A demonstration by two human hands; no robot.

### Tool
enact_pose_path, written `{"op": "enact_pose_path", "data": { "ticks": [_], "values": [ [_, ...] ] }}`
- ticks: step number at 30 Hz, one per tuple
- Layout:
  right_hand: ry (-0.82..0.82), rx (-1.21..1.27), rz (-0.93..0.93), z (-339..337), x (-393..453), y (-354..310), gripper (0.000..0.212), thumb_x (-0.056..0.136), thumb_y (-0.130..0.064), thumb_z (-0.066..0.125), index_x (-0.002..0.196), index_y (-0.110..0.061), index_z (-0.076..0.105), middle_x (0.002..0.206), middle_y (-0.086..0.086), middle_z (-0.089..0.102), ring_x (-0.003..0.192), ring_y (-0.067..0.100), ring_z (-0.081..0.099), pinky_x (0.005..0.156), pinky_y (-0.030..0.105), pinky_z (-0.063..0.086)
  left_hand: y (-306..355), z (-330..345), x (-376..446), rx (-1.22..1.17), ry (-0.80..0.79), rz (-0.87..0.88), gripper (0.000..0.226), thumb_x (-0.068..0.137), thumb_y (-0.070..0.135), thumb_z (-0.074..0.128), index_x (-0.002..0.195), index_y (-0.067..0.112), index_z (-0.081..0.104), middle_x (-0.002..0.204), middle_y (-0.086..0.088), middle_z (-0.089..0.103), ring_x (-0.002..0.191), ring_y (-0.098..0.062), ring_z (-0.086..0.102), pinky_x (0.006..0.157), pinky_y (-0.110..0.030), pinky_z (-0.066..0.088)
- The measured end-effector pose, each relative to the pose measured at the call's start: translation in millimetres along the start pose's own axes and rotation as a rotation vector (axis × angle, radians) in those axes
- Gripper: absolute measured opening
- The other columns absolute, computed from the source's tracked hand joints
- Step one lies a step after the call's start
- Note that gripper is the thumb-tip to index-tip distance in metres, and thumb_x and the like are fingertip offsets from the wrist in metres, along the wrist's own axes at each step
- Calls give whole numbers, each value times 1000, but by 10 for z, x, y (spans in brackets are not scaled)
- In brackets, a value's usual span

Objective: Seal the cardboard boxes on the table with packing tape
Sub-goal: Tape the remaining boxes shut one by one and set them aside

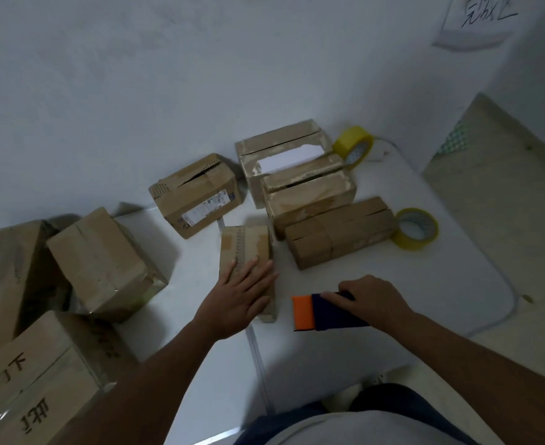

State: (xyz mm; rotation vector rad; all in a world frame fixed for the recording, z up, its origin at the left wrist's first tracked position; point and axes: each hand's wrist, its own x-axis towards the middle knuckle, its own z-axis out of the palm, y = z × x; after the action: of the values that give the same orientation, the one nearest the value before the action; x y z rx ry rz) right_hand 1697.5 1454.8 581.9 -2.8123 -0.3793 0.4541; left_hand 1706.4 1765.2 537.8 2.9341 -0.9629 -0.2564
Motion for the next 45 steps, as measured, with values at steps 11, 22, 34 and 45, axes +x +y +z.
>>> {"op": "enact_pose_path", "data": {
  "ticks": [11, 22, 34, 45],
  "values": [
    [-6, -116, -80, -204, 213, 97, 58, 88, -73, 36, 78, -19, 54, 65, -3, 50, 60, 10, 46, 51, 23, 28, 359, 37, -129, 2, 34, -210, 54, 106, 47, 11, 152, 28, 34, 164, -5, 22, 150, -34, 19, 116, -56, 11],
    [-54, -184, -97, -349, 330, -150, 51, 89, -68, 45, 86, -18, 59, 77, 0, 58, 76, 18, 60, 63, 28, 42, 390, 111, -67, -170, 222, -190, 23, 98, 33, 41, 114, 33, 58, 136, 10, 48, 141, -17, 34, 119, -43, 14],
    [-85, -241, 8, -193, 370, -323, 51, 95, -61, 41, 82, -14, 56, 79, 3, 57, 79, 20, 61, 64, 29, 38, 428, 125, -58, -181, 251, -180, 23, 99, 31, 40, 116, 30, 55, 135, 8, 51, 140, -20, 36, 118, -48, 21],
    [-66, -178, 219, 288, 202, 340, 22, 98, -22, 47, 118, -13, 49, 105, 3, 62, 94, 20, 59, 80, 31, 39, 442, 123, -64, -197, 276, -195, 15, 100, 31, 38, 113, 33, 47, 132, 11, 49, 138, -17, 37, 118, -45, 18]
  ]
}}
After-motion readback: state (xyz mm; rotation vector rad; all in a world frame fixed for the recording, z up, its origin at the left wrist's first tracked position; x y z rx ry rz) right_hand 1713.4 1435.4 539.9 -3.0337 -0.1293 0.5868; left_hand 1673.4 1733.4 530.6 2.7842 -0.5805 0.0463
